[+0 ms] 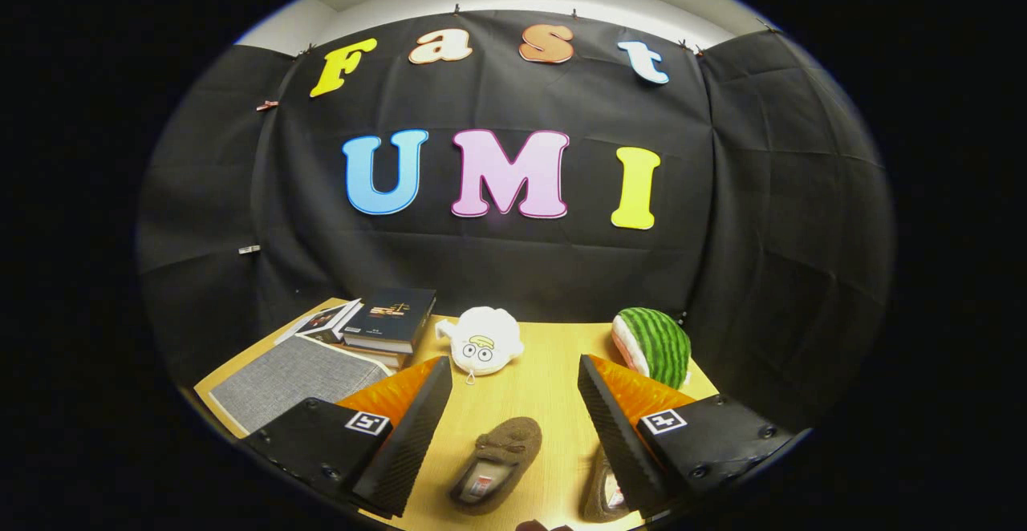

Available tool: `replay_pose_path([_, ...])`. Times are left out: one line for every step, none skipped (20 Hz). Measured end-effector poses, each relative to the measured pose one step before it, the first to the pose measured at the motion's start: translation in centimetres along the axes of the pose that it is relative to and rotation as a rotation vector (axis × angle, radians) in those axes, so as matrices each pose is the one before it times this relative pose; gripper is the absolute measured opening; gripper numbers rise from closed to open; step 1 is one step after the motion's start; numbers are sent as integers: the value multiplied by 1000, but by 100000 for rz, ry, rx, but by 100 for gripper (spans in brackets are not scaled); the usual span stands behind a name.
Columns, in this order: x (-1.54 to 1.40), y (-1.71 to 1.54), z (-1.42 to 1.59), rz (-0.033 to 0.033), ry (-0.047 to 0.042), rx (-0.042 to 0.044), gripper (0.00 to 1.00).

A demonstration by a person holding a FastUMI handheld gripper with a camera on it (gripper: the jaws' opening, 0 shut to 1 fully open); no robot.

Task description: Open the storage box then place both shoes into the box .Put the left shoe in first, then the right shoe, with the right side of both shoes facing outward in a uniform manner.

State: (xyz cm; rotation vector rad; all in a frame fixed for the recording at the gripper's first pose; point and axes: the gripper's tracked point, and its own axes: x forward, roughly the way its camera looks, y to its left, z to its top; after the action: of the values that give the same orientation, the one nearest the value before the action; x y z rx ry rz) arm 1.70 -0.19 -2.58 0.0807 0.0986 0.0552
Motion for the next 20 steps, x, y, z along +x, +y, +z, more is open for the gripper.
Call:
replay_pose_path([210, 441, -274, 2023, 837, 794, 97])
replay_pose_path([278, 374, -215, 1807, 1044, 1575, 98])
replay_pose_path([220, 278, -214, 1704, 1339, 1972, 98])
replay_pose_path([310, 218, -350, 1166, 1940, 2263, 97])
replay_pose_path([265, 287, -500, 1521, 2347, 2583, 97])
replay_pose_path([382, 569, -590, 2297, 2711, 2996, 97])
replay_pose_path([360, 545, -950, 1871, 3434, 2033, 97])
replay_pose_path([432, 229, -927, 1615, 3356, 1540, 96])
replay_pose_path([278, 729, -1095, 3485, 3921, 2552, 96])
replay_pose_path([-29, 826, -861, 4324, 3349, 3332, 99])
replay_pose_path([329, 1051, -902, 5364, 3702, 3453, 99])
replay_pose_path([176, 761, -946, 4494, 3045, 2052, 99])
replay_pose_path([252, 685, -983, 4377, 3250, 1052, 99])
replay_pose_path([314, 753, -1057, 4622, 3480, 635, 99])
replay_pose_path([115, 855, -1206, 5785, 4331, 168, 99])
replay_pose_path([10, 730, -1227, 5316, 4106, 302, 98])
replay_pose_path([-28, 756, -1116, 5151, 3880, 1376, 98])
replay_pose_path([190, 719, -938, 5358, 3633, 2425, 98])
replay_pose_path([25, 840, -972, 4985, 3293, 2112, 98])
replay_pose_path([263, 598, -869, 4479, 3029, 1022, 98])
